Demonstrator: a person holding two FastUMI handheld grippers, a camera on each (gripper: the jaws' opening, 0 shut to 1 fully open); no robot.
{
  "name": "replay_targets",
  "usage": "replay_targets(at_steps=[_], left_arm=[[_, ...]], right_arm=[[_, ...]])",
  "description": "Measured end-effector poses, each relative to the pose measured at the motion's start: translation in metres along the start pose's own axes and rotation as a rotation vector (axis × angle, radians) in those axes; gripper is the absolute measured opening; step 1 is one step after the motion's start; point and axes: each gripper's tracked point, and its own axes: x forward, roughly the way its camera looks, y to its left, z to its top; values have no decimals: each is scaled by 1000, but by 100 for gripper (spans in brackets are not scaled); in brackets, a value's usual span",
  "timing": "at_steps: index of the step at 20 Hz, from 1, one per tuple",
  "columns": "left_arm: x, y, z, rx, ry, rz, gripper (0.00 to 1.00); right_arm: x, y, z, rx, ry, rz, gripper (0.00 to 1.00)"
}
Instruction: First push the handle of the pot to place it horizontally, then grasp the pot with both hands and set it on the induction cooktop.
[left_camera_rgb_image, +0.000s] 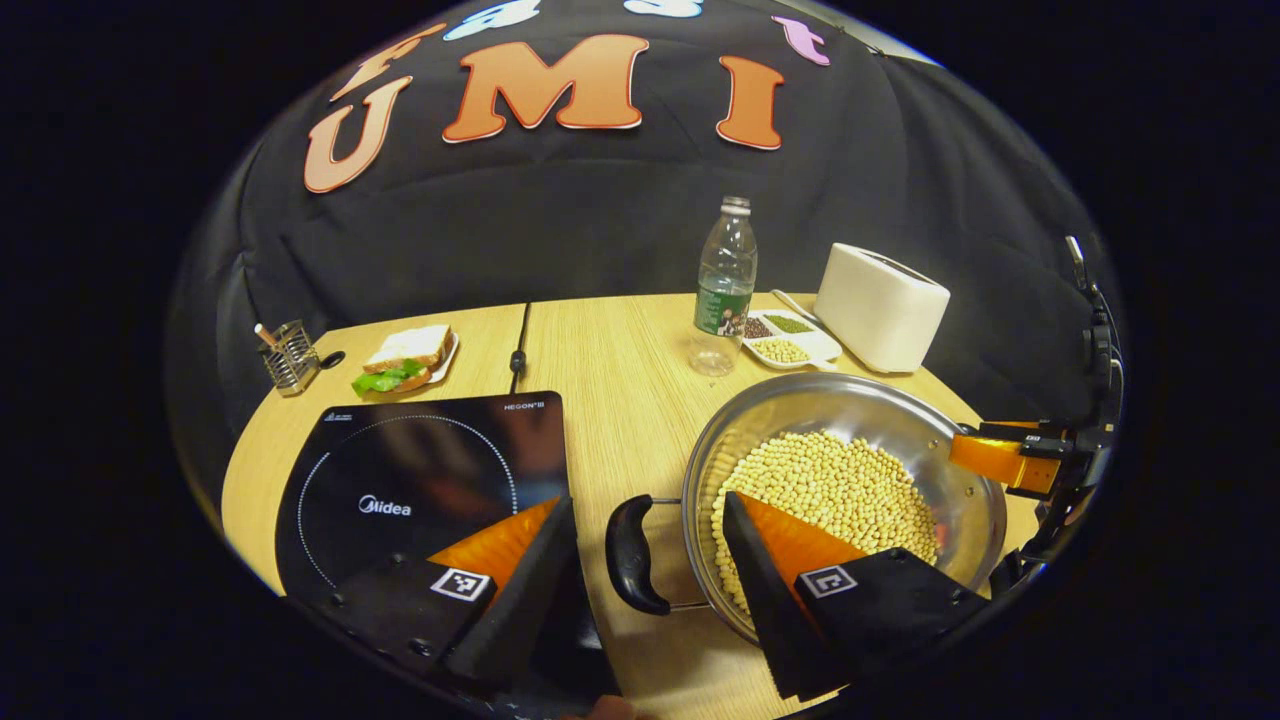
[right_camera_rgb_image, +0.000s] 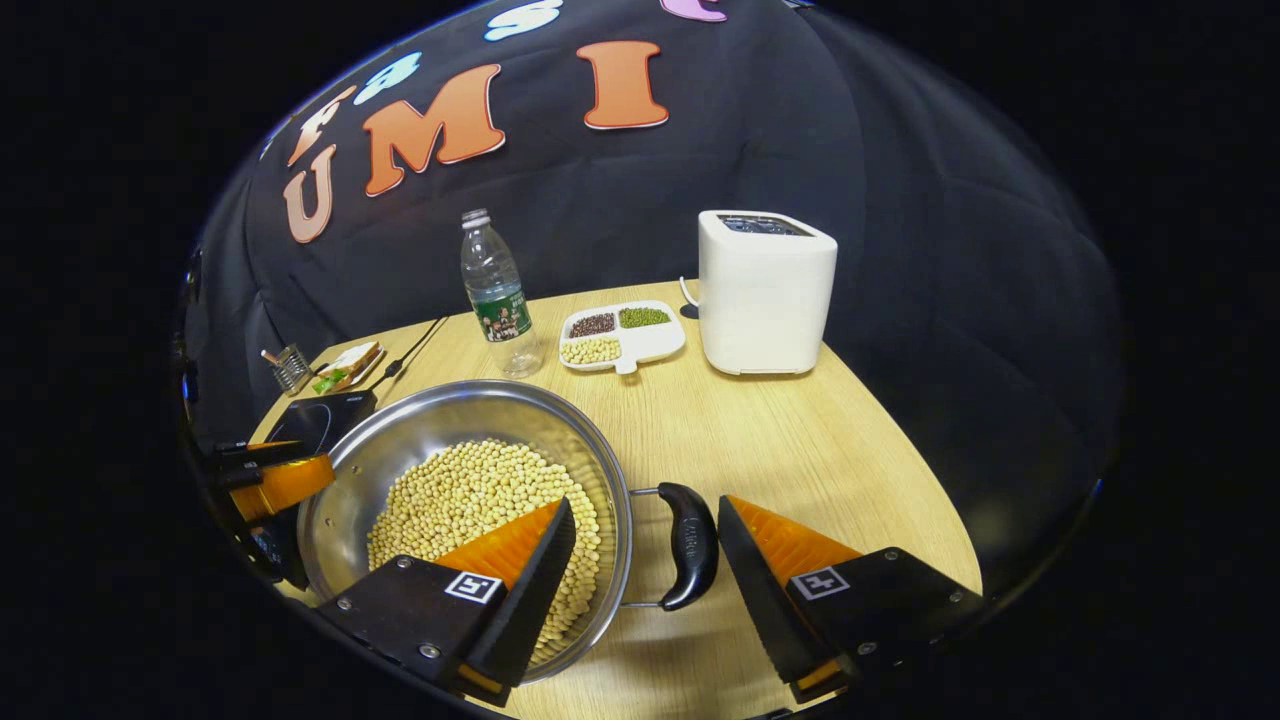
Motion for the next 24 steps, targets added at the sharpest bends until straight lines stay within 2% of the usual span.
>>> replay_targets(at_steps=[5, 7, 10, 12, 13, 15, 16, 19, 20, 21, 24], left_arm=[[17, -6, -10, -27, 48, -15, 96], [18, -12, -12, -21, 64, -15, 89], [24, 4, -14, -7, 89, 36, 89], [25, -1, -14, -35, 99, 11, 67], [23, -1, -13, -36, 102, 15, 69], [18, 0, -13, -9, 117, 38, 60], [15, 0, -7, 3, 104, 44, 60], [-3, 3, 12, 4, 64, 39, 60], [-12, 2, 23, 10, 49, 39, 57], [-18, 3, 32, 15, 35, 38, 63], [-39, 9, 46, -6, 17, 28, 60]], right_arm=[[12, -4, -5, -12, 31, -17, 86], [16, -6, -8, 5, 48, -24, 80], [23, -9, -12, 19, 66, -30, 66], [17, -9, -10, 17, 64, -27, 63], [18, -9, -9, 30, 60, -26, 61], [16, -7, -9, 75, 75, -19, 54], [14, -6, -8, 79, 77, -16, 51], [-5, -1, 13, 113, 32, 3, 51], [-13, 1, 21, 109, 16, 1, 51], [-21, 2, 28, 101, 2, 0, 51], [-41, 10, 51, 86, -33, 1, 50]])
